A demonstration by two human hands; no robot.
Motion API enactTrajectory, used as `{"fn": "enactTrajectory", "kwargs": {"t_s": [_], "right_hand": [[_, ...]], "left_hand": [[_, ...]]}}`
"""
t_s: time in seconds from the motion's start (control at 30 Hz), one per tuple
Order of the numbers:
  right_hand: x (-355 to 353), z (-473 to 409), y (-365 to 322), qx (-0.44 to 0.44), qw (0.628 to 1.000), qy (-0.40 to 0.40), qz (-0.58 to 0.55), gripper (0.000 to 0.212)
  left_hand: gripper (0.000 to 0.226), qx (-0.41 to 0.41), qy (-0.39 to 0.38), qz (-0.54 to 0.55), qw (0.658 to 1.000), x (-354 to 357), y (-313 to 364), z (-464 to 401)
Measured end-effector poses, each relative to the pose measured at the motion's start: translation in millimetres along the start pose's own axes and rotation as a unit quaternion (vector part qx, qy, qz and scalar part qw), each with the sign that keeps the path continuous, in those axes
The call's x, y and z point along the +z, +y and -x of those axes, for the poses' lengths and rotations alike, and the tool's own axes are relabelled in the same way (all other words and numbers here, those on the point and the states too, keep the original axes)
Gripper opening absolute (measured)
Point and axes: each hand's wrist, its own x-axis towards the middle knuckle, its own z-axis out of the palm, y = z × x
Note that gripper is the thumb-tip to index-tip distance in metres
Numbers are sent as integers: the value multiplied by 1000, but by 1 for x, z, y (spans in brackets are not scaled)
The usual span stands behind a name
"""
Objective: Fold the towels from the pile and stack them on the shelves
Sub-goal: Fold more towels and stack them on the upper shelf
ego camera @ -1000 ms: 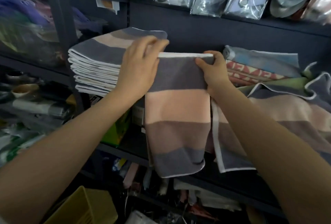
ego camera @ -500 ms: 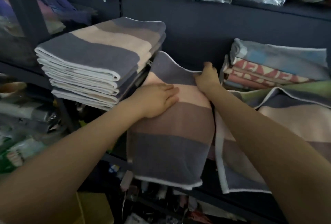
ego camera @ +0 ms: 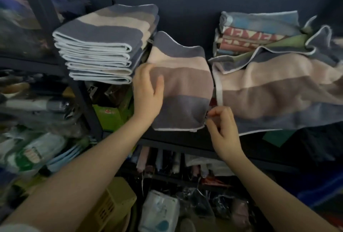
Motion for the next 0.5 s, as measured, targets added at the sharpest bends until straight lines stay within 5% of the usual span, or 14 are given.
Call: {"fn": "enactTrajectory", "kwargs": {"t_s": [0.1,0.2,0.3,0.5], "right_hand": [[7,15,13,-24,998,-36,49,41],[18,17,20,-13,988,-35,150,67],[26,14,18,51,990,-47,126,66],[16,5,-6,120,992,-26,23,16]], "left_hand": [[52,-228,-7,138,964,-9,-18,39],[76,-426,-98,298,849,-6,-30,40],[70,-446,-149,340,815,-1,-35,39],[59,-419,-202,303,832,-15,-24,54]]}}
